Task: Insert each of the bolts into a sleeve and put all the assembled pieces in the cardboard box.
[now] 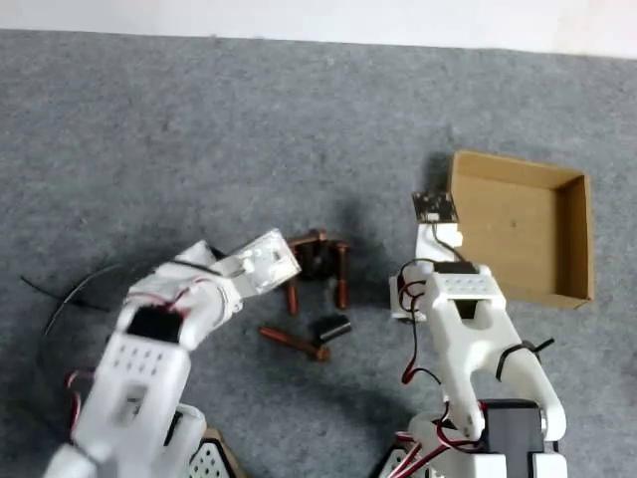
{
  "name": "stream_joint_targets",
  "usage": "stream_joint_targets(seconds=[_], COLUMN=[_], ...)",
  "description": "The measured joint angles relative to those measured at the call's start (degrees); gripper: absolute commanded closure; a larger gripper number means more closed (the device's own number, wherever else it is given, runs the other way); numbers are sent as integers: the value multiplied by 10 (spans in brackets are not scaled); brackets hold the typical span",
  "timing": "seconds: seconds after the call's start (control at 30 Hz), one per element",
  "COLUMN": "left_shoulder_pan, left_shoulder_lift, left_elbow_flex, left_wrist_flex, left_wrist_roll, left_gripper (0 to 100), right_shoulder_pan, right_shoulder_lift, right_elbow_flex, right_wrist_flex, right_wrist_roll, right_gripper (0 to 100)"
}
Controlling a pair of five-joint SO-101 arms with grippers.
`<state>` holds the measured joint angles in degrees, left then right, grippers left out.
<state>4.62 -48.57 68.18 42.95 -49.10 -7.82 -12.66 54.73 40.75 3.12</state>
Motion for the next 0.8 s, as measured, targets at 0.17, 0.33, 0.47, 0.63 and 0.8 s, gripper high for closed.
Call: stream_joint_targets(seconds=[0.17, 0.33, 0.47, 0.63, 0.8], left_shoulder_pan=[-22, -70, -105, -130, -130], left_shoulder_lift=[200, 398, 538, 658, 703], left_elbow_flex=[-124, -288, -428, -593, -666], left_wrist_flex=[7, 70, 138, 250, 318], left_wrist_roll=[-90, -152, -185, -189, -189], left_gripper=[992, 992, 983, 837, 854], right_shoulder_pan=[0, 0, 0, 0, 0], right_shoulder_lift=[0, 0, 1, 3, 3], right_elbow_flex=[0, 0, 1, 5, 5], right_wrist_flex=[0, 0, -5, -13, -13], right_wrist_roll=[0, 0, 0, 0, 0], right_gripper=[989, 989, 989, 989, 989])
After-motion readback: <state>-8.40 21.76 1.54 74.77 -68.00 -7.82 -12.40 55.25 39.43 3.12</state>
